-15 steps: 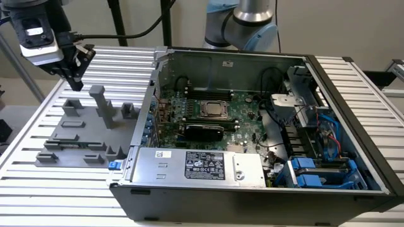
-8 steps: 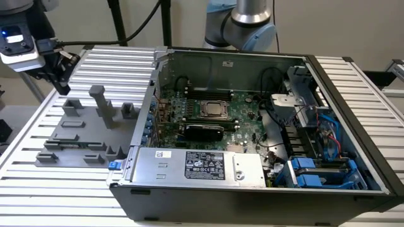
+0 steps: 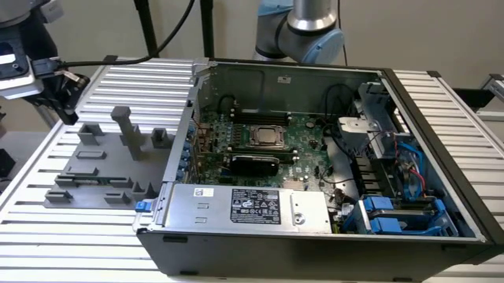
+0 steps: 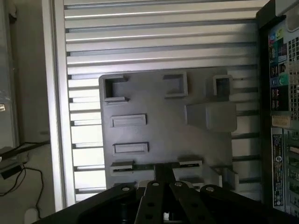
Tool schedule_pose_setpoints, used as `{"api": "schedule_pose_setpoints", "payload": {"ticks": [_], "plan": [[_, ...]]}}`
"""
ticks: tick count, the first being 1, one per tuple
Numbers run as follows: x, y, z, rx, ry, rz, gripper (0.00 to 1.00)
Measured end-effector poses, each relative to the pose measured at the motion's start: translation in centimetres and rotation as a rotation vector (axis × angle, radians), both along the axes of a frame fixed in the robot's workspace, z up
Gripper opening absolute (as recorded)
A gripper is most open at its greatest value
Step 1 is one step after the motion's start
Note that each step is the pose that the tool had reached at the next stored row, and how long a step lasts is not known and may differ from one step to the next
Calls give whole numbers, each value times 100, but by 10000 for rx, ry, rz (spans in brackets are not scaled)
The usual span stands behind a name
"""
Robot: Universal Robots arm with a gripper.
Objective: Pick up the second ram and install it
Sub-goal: 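Reach for the second ram, then pick up the second ram and move it above second insertion slot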
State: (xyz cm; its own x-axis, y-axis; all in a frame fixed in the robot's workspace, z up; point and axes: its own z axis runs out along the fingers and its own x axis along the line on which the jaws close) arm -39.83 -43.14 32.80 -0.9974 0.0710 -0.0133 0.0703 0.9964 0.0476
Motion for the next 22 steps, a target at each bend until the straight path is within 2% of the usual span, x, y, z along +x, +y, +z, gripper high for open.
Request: {"api": "schedule_pose_setpoints", "payload": {"ticks": [7,11,22], "plan": [[-37,-97,-59,-2,177,3,0],[-38,-130,-84,-3,182,23,0],[-38,-132,-83,-5,185,27,0]]}}
